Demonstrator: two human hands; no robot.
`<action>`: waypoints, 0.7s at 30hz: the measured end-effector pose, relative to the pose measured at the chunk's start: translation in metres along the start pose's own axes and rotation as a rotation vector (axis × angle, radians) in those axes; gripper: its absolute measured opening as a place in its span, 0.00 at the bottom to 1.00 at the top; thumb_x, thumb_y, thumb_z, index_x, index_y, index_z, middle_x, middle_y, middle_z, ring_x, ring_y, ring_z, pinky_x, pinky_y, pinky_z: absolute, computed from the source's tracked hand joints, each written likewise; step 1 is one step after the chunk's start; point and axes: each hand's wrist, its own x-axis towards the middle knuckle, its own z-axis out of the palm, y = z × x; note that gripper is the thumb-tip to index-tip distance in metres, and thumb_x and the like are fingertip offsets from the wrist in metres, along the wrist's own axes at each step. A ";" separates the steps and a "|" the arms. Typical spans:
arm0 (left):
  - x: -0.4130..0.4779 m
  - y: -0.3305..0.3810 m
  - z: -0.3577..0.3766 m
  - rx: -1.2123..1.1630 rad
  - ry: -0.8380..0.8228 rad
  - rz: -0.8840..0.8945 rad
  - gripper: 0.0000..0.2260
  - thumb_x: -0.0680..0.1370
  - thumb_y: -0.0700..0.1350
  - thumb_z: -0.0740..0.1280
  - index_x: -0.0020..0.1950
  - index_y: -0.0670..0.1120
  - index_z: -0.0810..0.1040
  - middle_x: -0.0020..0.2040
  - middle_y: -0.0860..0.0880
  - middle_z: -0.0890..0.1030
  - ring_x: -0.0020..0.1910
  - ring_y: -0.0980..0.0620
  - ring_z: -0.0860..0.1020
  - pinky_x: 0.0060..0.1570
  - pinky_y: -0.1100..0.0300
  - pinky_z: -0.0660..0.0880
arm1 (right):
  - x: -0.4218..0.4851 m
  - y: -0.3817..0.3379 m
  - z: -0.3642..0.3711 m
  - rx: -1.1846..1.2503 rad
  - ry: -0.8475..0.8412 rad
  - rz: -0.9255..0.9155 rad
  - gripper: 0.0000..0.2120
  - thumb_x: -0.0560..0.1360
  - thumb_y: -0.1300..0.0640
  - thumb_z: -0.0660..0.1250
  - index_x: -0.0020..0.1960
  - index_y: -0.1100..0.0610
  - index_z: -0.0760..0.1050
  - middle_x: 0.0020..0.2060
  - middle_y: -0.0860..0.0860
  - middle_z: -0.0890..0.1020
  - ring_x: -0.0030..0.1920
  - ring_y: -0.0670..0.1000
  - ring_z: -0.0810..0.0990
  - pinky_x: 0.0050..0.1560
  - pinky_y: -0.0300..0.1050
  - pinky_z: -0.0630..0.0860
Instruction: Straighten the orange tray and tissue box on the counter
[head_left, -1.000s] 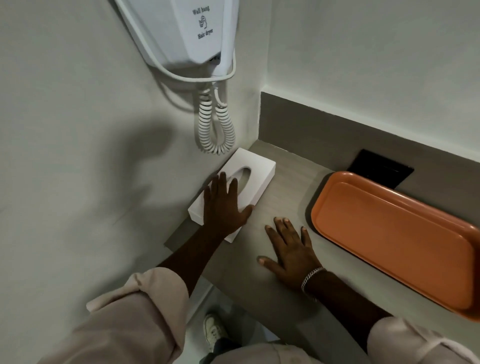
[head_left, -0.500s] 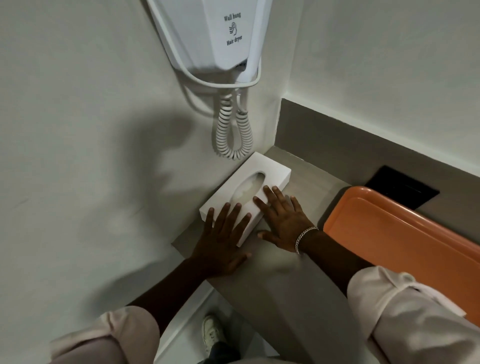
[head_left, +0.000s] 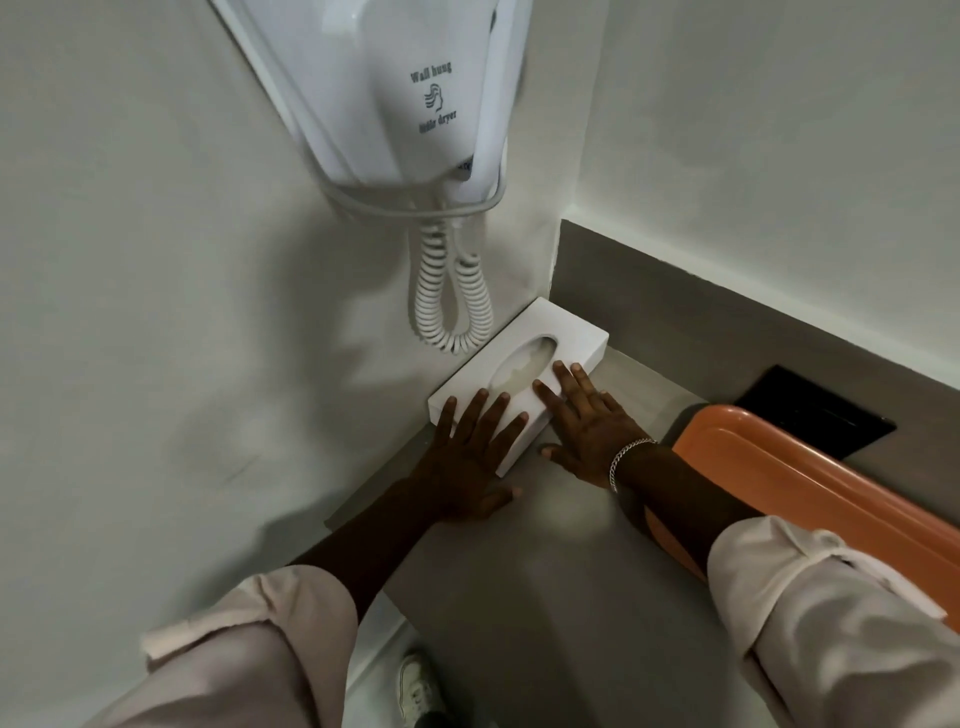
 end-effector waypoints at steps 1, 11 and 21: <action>0.005 -0.001 0.001 0.000 0.006 0.003 0.39 0.75 0.69 0.56 0.78 0.45 0.57 0.79 0.38 0.57 0.78 0.34 0.52 0.71 0.29 0.56 | 0.002 0.004 0.000 0.003 0.005 -0.006 0.43 0.77 0.37 0.59 0.79 0.47 0.35 0.79 0.56 0.37 0.78 0.59 0.37 0.76 0.61 0.53; 0.031 -0.001 -0.002 0.007 -0.045 0.012 0.42 0.73 0.70 0.58 0.78 0.46 0.56 0.79 0.38 0.56 0.78 0.34 0.52 0.72 0.31 0.50 | 0.016 0.024 -0.007 0.000 -0.033 0.015 0.49 0.74 0.42 0.67 0.79 0.48 0.34 0.79 0.57 0.36 0.78 0.59 0.36 0.76 0.60 0.53; 0.083 0.030 -0.087 -0.342 -0.103 -0.172 0.46 0.69 0.75 0.42 0.79 0.47 0.46 0.81 0.41 0.43 0.79 0.39 0.40 0.76 0.39 0.42 | -0.131 -0.052 -0.118 0.764 0.740 0.076 0.31 0.76 0.45 0.66 0.76 0.51 0.64 0.73 0.46 0.71 0.73 0.45 0.67 0.72 0.43 0.66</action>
